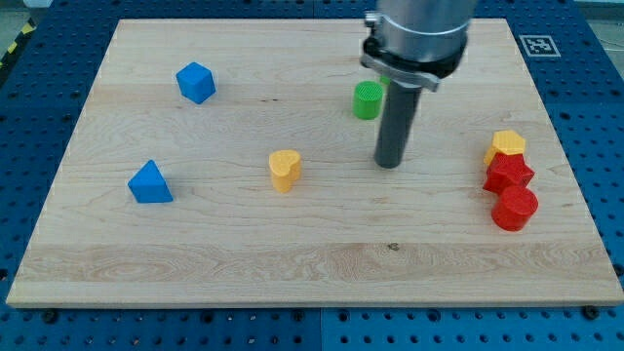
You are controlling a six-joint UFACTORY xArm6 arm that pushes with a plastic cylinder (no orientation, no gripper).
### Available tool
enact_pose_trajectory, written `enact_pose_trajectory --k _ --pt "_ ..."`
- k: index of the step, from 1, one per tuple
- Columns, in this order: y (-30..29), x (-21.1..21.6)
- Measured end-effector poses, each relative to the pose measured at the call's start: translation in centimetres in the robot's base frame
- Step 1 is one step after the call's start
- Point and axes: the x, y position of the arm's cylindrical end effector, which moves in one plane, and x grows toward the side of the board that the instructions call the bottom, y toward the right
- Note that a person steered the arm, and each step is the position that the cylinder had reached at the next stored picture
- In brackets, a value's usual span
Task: Place the green circle to the left of green star
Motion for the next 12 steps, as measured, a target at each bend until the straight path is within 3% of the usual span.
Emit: enact_pose_trajectory --k 2,4,6,9,12 --pt "-1.5 -6.4" --pt "-1.0 -3.8" --pt "-0.1 -9.1" --pt "-0.4 -7.3" --pt "-0.4 -10.0"
